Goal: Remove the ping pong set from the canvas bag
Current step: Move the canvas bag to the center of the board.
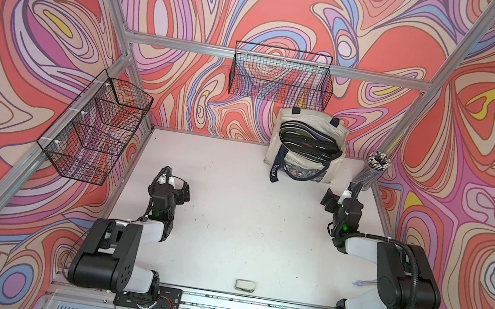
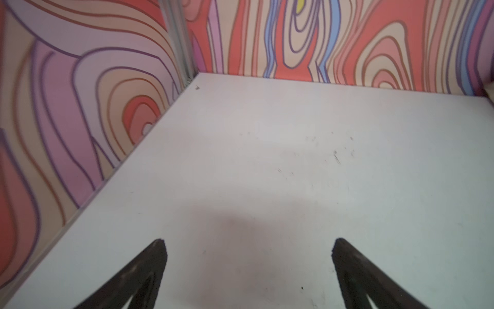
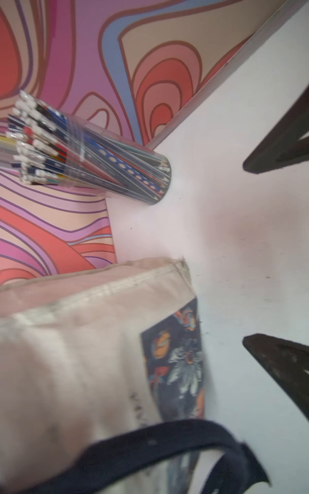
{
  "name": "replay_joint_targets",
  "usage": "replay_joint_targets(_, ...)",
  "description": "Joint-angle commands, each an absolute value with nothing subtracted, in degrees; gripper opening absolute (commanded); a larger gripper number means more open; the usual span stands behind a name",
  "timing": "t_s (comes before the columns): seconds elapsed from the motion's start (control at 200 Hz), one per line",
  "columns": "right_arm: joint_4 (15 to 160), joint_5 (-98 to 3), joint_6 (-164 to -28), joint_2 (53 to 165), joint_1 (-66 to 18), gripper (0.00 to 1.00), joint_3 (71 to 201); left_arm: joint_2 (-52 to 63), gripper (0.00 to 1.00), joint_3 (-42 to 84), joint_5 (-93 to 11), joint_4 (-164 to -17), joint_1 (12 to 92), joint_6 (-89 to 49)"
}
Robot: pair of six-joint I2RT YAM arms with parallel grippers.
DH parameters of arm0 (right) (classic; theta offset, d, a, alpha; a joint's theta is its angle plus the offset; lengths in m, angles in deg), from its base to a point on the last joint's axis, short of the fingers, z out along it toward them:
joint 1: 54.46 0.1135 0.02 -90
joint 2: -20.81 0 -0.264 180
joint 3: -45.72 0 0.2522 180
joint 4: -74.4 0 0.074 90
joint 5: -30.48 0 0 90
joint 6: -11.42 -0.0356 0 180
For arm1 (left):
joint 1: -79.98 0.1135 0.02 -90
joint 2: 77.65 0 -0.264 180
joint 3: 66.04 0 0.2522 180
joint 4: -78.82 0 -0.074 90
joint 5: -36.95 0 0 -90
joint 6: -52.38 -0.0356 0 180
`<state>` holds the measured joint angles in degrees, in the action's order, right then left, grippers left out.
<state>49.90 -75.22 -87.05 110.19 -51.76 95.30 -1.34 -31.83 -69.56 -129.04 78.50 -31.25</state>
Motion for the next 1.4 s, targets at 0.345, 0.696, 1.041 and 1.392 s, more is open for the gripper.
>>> replay_joint_targets(0.345, 80.19, -78.39, -89.73, 95.62, -38.91, 0.98, 107.47, -12.24, 1.0, -0.77, -82.22, -65.12, 66.57, -10.3)
replay_joint_targets(0.696, 94.86, -72.02, -78.61, 108.98, -28.13, 0.98, 132.04, -15.47, 1.0, -2.28, -71.27, -68.35, 63.04, -12.84)
replay_joint_targets(1.041, 98.0, -77.02, -69.86, 126.04, -26.72, 0.98, 148.86, -16.71, 1.0, -6.23, -68.1, -71.7, 61.94, -12.34)
replay_joint_targets(1.392, 99.07, -80.32, -64.29, 132.98, -26.73, 0.98, 156.06, -18.06, 1.0, -8.76, -67.37, -75.33, 61.88, -12.37)
